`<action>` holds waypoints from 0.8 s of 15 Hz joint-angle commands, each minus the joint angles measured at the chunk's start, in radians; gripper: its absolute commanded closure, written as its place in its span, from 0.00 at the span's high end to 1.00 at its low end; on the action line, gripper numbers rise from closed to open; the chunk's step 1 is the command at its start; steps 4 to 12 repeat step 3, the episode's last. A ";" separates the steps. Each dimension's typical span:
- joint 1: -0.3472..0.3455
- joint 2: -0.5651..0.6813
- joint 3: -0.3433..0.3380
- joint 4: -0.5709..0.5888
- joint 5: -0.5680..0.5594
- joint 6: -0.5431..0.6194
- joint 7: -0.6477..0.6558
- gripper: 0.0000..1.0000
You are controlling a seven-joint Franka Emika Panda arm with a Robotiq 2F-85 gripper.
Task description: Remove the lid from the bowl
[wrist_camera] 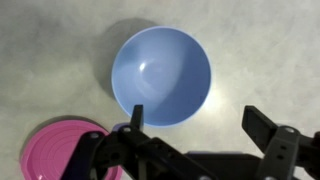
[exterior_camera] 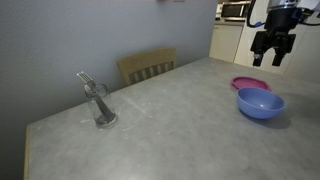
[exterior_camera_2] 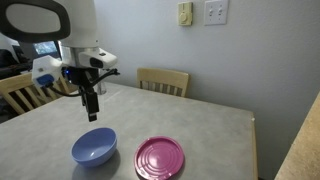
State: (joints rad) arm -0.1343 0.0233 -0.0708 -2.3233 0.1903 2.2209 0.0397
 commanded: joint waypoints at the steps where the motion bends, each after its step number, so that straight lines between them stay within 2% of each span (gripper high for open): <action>1: 0.013 0.000 -0.011 0.000 0.000 -0.002 0.004 1.00; 12: 0.015 0.000 -0.011 -0.001 0.000 -0.002 0.008 1.00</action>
